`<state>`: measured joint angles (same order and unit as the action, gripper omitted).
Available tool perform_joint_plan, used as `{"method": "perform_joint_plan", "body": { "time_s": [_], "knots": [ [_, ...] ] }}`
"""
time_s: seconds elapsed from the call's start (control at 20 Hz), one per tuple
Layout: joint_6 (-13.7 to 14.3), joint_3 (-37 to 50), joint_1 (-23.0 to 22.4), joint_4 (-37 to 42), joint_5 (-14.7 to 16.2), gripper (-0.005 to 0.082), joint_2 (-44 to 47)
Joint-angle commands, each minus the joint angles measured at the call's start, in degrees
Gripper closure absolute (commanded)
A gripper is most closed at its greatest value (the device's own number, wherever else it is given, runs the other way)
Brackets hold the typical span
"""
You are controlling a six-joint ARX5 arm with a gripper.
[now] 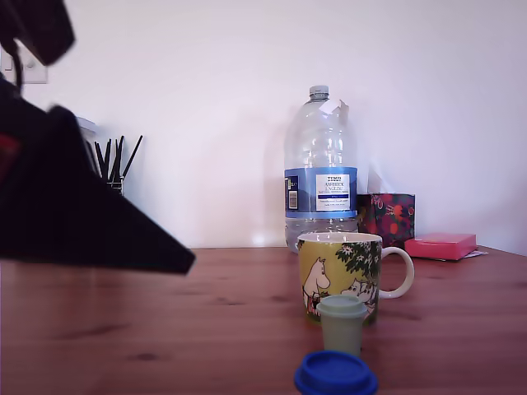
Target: Pick up the coffee capsules from the table one by one and drop them inside the nearest coffee cup
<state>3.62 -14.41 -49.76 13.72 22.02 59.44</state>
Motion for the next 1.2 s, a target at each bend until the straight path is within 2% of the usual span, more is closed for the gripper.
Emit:
{"method": "perform_joint_plan", "body": {
  "time_s": [0.0,0.2,0.25,0.3,0.4,0.45,0.55,0.8,0.9,1.05,1.15],
  "knots": [
    [1.2,-0.2,-0.9,1.4,0.0,0.0791,2.8],
    [1.4,-0.7,-2.1,4.6,0.1,0.0767,7.5],
    [1.4,-0.7,-2.4,4.8,0.2,0.0713,7.9],
    [1.4,-0.7,-2.6,5.2,0.1,0.0613,8.2],
    [1.5,-0.7,-3.0,7.4,0.0,0.0317,8.5],
    [1.7,-0.7,-3.2,8.7,0.0,0.0238,8.5],
    [2.8,-1.0,-4.1,10.3,0.0,0.0223,8.5],
    [2.9,-4.2,-6.6,10.7,-0.1,0.0223,10.0],
    [3.8,-6.2,-7.2,10.3,-0.1,0.0223,12.4],
    [4.0,-10.5,-8.0,7.4,-0.1,0.0223,17.7],
    [5.1,-14.2,-8.5,3.4,-0.1,0.0223,21.0]
  ]
}}
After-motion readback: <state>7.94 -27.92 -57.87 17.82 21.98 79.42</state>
